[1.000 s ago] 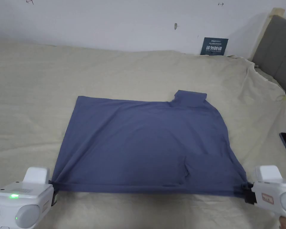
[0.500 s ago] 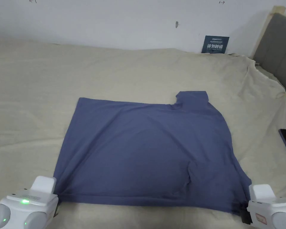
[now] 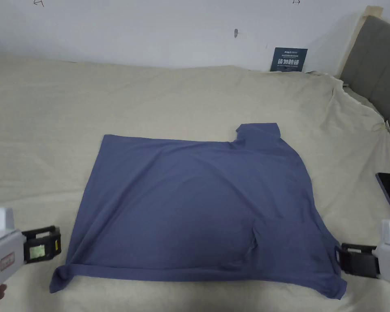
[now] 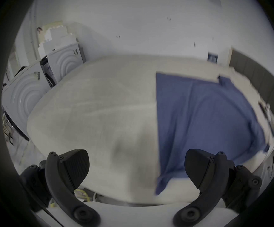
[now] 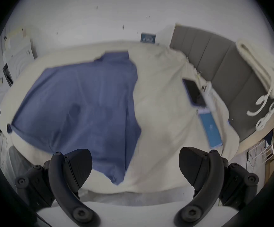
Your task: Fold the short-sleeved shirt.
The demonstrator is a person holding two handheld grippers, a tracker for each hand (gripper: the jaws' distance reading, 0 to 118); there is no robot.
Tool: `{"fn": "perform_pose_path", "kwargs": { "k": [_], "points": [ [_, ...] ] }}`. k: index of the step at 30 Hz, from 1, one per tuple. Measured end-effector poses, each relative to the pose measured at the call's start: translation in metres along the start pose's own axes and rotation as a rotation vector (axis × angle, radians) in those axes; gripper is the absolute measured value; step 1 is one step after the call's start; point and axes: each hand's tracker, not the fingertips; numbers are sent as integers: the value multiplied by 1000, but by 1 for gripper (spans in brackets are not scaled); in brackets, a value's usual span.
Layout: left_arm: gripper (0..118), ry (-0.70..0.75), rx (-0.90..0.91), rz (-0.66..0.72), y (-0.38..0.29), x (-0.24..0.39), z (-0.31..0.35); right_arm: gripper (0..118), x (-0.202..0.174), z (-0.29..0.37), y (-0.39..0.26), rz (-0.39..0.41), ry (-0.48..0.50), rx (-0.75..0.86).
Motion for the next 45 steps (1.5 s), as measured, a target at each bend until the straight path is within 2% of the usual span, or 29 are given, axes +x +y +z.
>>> {"fn": "perform_pose_path", "kwargs": {
  "k": [2,6,8,9,12,14,15,16,18,20,26,41,42,43,45],
  "points": [
    [118,-27,83,20,11,18,9,109,-8,16,13,-12,5,96],
    [118,-43,271,54,21,60,27,109,-27,36,25,-112,-7,274],
    [113,-53,336,67,20,72,29,108,-37,44,24,-143,13,352],
    [106,-66,361,65,19,78,33,108,-42,47,22,-155,19,381],
    [70,-84,387,77,15,84,32,98,-55,53,14,-152,26,429],
    [45,-106,397,79,13,87,36,70,-58,54,9,-157,29,455],
    [30,-107,400,74,13,91,40,53,-60,55,6,-178,30,467],
    [12,-103,405,66,11,93,41,32,-62,56,4,-199,30,468],
    [1,-84,413,30,8,96,42,6,-61,53,-1,-217,30,480],
    [0,-101,402,-2,6,99,45,0,-63,53,-3,-213,25,484],
    [0,-94,401,-29,0,98,42,0,-64,51,-4,-222,28,481],
    [0,-105,388,-46,-5,100,45,0,-69,49,0,-138,25,429],
    [0,-105,385,-45,-6,100,45,3,-67,46,1,-140,29,415],
    [0,-104,382,-39,-7,99,43,28,-65,44,1,-157,44,396],
    [0,-111,375,-31,-8,99,43,90,-60,36,1,-159,63,339]
  ]
}}
